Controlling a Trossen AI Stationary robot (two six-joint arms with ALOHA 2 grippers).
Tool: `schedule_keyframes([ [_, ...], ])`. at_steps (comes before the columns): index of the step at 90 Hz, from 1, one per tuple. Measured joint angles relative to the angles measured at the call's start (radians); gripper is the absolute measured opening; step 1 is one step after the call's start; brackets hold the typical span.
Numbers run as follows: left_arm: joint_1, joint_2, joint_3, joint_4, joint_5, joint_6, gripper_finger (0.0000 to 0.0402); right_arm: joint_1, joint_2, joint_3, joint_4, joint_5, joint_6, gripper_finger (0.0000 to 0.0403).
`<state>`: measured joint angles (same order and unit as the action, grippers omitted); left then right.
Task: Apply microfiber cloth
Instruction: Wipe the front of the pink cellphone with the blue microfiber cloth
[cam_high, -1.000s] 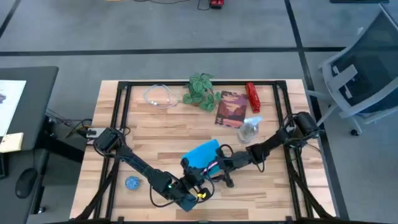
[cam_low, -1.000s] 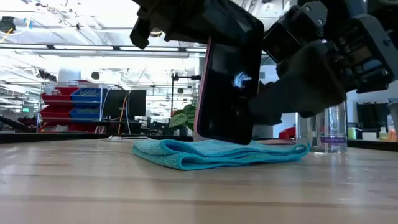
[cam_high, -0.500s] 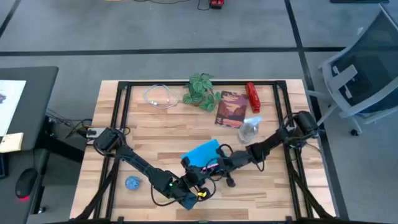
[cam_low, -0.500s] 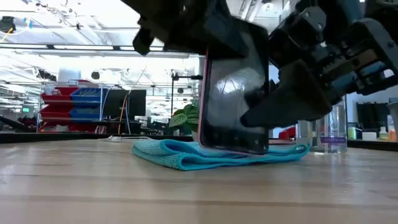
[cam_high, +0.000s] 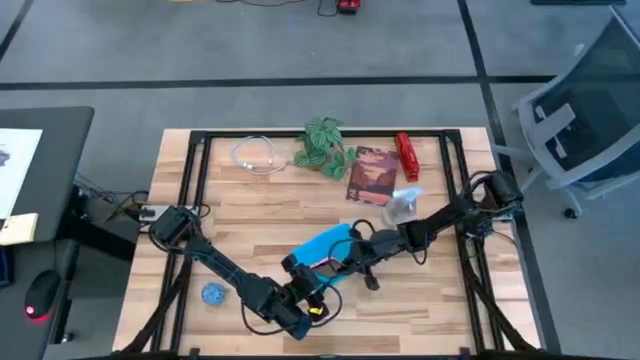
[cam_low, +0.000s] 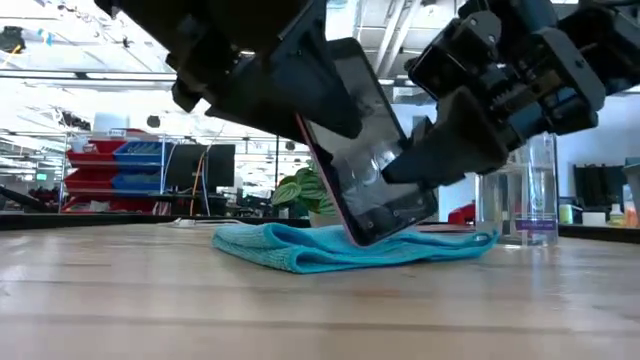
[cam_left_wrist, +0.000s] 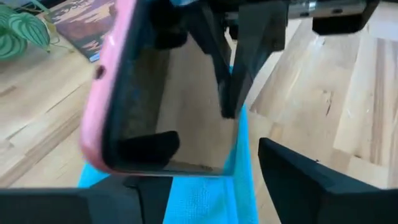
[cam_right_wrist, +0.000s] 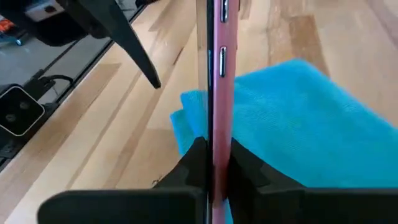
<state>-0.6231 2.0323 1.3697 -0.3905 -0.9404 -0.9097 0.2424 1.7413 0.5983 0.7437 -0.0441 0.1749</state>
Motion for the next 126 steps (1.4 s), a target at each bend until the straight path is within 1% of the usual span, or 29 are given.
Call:
schedule_keyframes([
  [10,-0.010,0.000,0.000,-0.047,0.009,-0.034,0.0208,-0.013,-0.015,0.001,0.008,0.002,-0.011,0.0014],
  [14,-0.017,0.000,0.000,-0.073,0.031,-0.064,0.0208,-0.020,-0.017,0.001,0.013,0.024,-0.008,0.0014],
  [24,-0.041,0.002,0.000,-0.142,0.030,-0.142,0.0208,-0.042,-0.012,0.005,0.020,0.034,0.006,0.0014],
  [29,-0.048,0.002,0.000,-0.161,0.026,-0.169,0.0208,-0.049,-0.003,0.004,0.022,0.022,0.014,0.0014],
  [34,-0.053,0.002,0.000,-0.174,0.006,-0.188,0.0208,-0.050,-0.002,0.002,0.025,0.005,0.014,0.0014],
  [49,-0.076,0.016,-0.015,-0.149,-0.117,-0.219,0.0203,-0.045,-0.003,0.003,0.077,-0.024,0.022,0.0014],
  [57,-0.078,0.016,-0.075,-0.011,-0.168,-0.210,0.0193,-0.048,-0.003,-0.007,0.109,-0.044,0.069,0.0014],
  [68,-0.080,0.016,-0.157,0.259,-0.224,-0.101,0.0178,-0.060,-0.003,-0.077,0.281,-0.059,0.114,0.0014],
  [74,-0.081,0.016,-0.206,0.414,-0.232,-0.027,0.0172,-0.070,-0.003,-0.121,0.373,-0.059,0.142,0.0014],
  [79,-0.077,0.016,-0.245,0.556,-0.232,0.046,0.0169,-0.076,-0.003,-0.150,0.416,-0.060,0.162,0.0014],
  [90,-0.048,0.016,-0.317,0.848,-0.232,0.210,0.0168,-0.071,-0.003,-0.168,0.438,-0.060,0.173,0.0014],
  [96,-0.024,0.016,-0.348,0.968,-0.201,0.299,0.0169,-0.062,-0.003,-0.168,0.444,-0.060,0.169,0.0014],
  [104,0.014,0.016,-0.363,1.080,-0.101,0.382,0.0173,-0.054,-0.003,-0.168,0.455,-0.061,0.167,0.0014],
  [112,0.045,0.015,-0.367,1.106,-0.024,0.417,0.0178,-0.054,-0.002,-0.168,0.455,-0.060,0.161,0.0014],
  [126,0.072,0.015,-0.367,1.109,-0.012,0.450,0.0176,-0.055,-0.002,-0.168,0.452,-0.050,0.157,0.0014],
])
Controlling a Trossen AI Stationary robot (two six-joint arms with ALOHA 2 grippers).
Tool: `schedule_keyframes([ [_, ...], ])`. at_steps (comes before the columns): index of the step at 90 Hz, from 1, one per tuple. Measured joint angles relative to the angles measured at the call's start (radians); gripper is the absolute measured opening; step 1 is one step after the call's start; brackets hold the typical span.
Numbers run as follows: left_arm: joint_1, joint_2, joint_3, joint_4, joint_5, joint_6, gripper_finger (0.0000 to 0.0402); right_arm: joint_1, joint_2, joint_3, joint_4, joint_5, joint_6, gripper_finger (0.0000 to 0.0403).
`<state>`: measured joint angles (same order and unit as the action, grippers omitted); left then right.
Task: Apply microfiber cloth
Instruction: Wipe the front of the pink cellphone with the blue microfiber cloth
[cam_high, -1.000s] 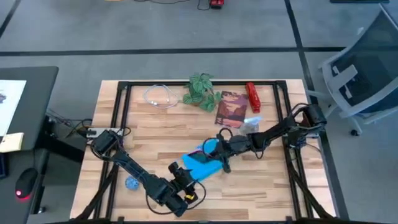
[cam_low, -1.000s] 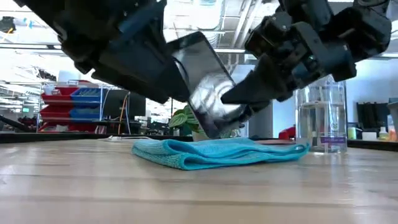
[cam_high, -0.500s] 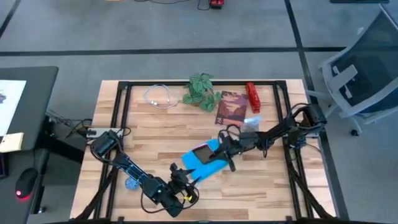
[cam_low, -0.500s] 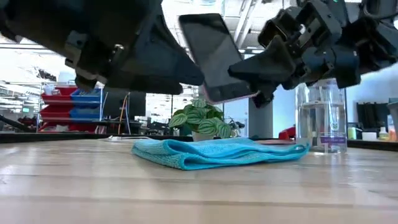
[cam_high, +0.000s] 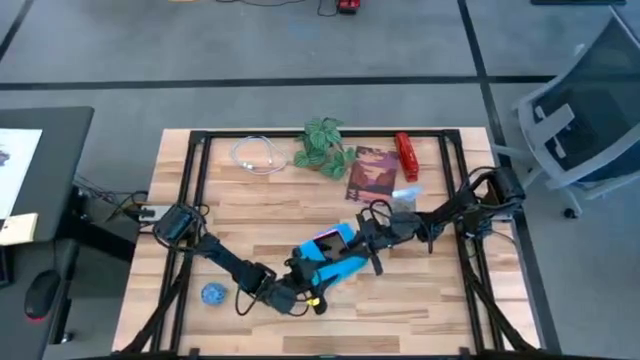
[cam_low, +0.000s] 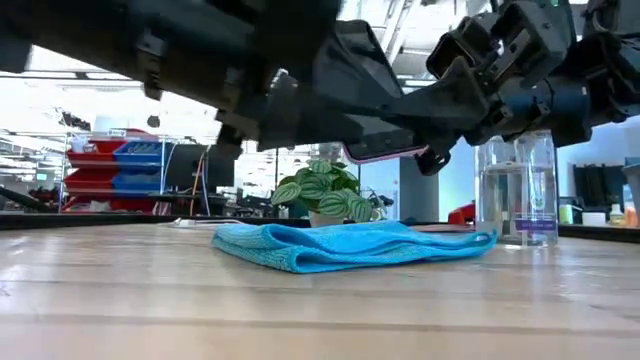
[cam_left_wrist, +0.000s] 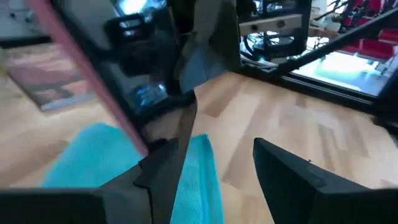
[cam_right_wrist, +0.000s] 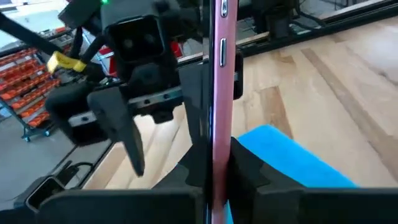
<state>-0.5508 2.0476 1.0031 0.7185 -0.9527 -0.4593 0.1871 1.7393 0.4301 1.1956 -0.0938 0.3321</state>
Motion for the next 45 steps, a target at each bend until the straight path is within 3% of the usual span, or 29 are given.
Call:
schedule_keyframes([
  [18,-0.004,0.000,0.001,-0.003,-0.005,0.010,0.0124,0.002,0.000,0.000,-0.017,-0.009,0.000,0.0016],
  [31,-0.019,0.000,0.001,0.004,-0.078,0.044,0.0077,0.003,0.000,0.000,-0.025,-0.015,0.000,0.0015],
  [45,-0.031,0.000,0.002,-0.017,-0.064,0.032,0.0053,0.003,0.000,0.000,-0.033,-0.016,-0.008,0.0015],
])
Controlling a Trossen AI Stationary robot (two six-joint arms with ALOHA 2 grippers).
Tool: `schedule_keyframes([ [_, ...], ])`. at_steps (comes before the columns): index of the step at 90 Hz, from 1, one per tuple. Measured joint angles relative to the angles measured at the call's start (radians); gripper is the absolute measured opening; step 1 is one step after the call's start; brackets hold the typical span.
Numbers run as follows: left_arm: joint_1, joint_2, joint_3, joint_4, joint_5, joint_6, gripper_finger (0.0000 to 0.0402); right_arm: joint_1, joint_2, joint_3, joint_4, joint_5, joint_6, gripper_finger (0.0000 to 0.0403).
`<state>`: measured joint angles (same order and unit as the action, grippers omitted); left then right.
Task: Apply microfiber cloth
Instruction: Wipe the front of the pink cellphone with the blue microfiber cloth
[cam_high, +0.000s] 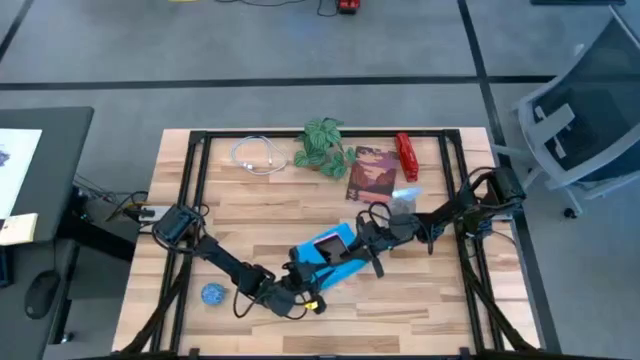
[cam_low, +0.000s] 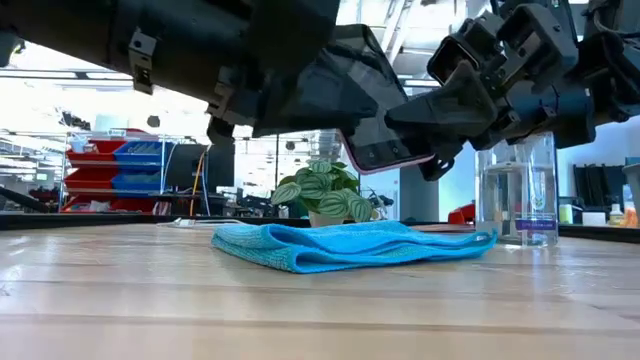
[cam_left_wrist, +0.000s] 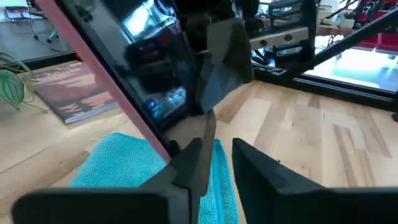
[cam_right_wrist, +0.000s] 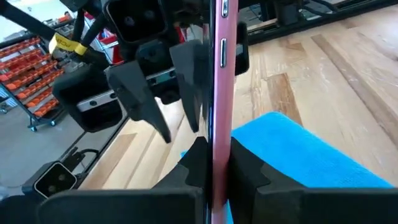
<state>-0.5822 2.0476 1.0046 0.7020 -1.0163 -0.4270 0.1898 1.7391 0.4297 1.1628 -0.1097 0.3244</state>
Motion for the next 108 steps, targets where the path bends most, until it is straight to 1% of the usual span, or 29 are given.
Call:
schedule_keyframes([
  [8,-0.021,0.000,0.000,-0.054,0.022,-0.052,0.0051,0.000,0.000,0.000,0.005,0.000,0.000,0.0015],
  [14,-0.031,0.000,0.000,-0.102,0.022,-0.123,0.0054,0.000,0.000,0.000,0.008,0.000,0.000,0.0015],
  [21,-0.022,0.000,0.000,-0.156,0.015,-0.200,0.0065,0.000,0.000,0.000,0.018,0.000,0.000,0.0015],
  [26,-0.009,0.000,0.000,-0.169,0.011,-0.227,0.0077,0.000,0.000,0.000,0.029,0.000,-0.001,0.0015],
  [32,0.009,0.000,0.000,-0.143,0.010,-0.216,0.0096,0.000,0.000,0.000,0.038,0.000,-0.001,0.0015],
  [43,0.042,0.000,0.000,-0.065,0.022,-0.118,0.0129,0.000,0.000,0.000,0.034,0.000,-0.001,0.0015],
  [53,0.056,0.000,0.000,-0.035,0.022,-0.070,0.0140,0.007,0.000,0.000,0.026,0.001,-0.004,0.0015],
  [58,0.056,0.000,0.000,-0.039,0.022,-0.067,0.0133,0.007,0.000,-0.001,0.022,0.001,-0.008,0.0015],
  [64,0.054,0.000,0.000,-0.037,0.020,-0.067,0.0113,0.007,0.000,-0.001,0.020,0.000,-0.011,0.0016],
  [78,0.051,0.000,0.000,-0.028,0.019,-0.066,0.0033,0.006,0.000,-0.001,0.019,-0.001,-0.025,0.0016],
  [82,0.050,0.000,0.000,-0.011,0.021,-0.062,0.0018,0.007,-0.001,-0.002,0.022,-0.006,-0.036,0.0016],
  [96,0.050,0.000,-0.002,0.018,0.020,-0.030,0.0015,0.007,-0.002,-0.002,0.022,-0.007,-0.037,0.0020],
  [108,0.045,0.001,-0.002,0.016,0.011,-0.034,0.0009,0.007,-0.002,-0.001,-0.005,-0.001,-0.035,0.0044],
])
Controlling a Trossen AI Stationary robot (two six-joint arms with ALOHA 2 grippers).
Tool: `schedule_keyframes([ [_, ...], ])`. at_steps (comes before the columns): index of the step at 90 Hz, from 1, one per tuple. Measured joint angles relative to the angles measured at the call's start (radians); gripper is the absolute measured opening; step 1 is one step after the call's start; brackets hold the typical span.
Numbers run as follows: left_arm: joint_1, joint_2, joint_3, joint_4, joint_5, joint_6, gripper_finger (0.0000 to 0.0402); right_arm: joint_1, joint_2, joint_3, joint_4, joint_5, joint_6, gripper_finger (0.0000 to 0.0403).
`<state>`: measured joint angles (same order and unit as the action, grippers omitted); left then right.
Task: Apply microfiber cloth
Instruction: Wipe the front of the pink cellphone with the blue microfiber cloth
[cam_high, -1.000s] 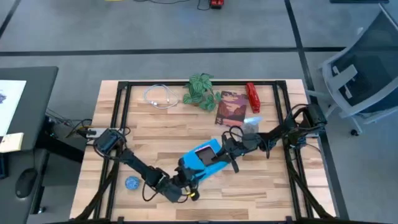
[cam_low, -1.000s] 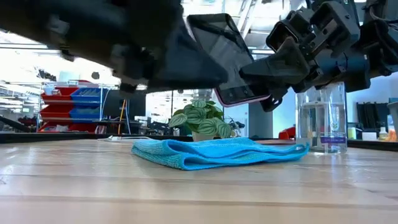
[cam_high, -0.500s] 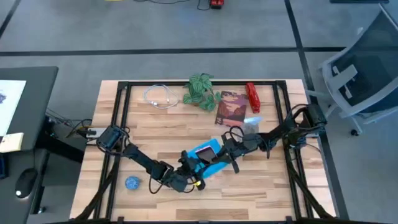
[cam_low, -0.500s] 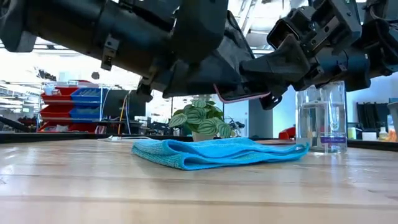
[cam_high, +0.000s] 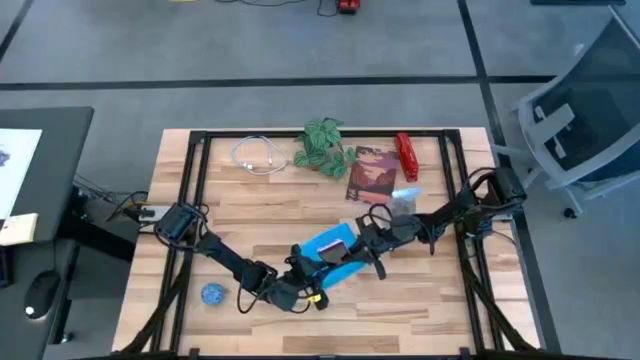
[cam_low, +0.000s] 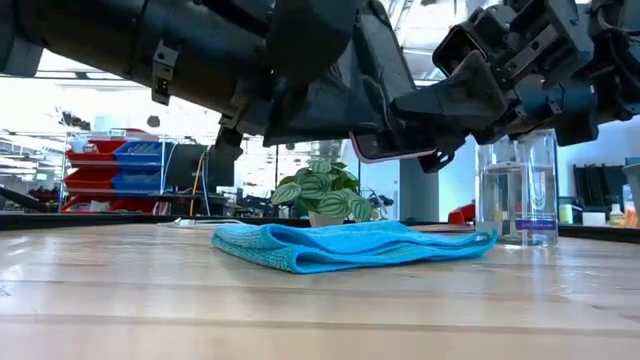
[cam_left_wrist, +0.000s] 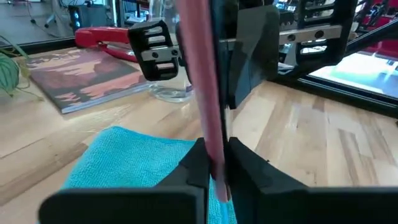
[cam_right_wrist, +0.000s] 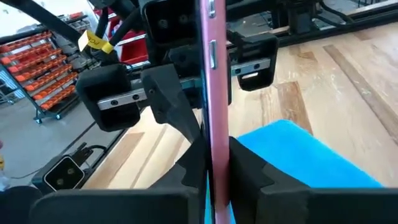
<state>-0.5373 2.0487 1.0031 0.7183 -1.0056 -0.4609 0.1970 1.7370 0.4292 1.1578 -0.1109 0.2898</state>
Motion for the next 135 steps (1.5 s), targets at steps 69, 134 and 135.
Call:
schedule_keyframes([
  [69,-0.116,-0.014,0.002,-0.300,-0.220,-0.488,0.0007,0.169,-0.024,0.228,-0.818,0.321,-0.194,0.0217],
  [134,-0.063,-0.014,0.014,-0.372,-0.091,-0.564,0.0006,0.315,0.038,0.228,-0.826,0.295,-0.208,0.0038],
  [135,-0.064,-0.014,0.016,-0.372,-0.091,-0.559,0.0006,0.318,0.035,0.228,-0.828,0.293,-0.211,0.0041],
])
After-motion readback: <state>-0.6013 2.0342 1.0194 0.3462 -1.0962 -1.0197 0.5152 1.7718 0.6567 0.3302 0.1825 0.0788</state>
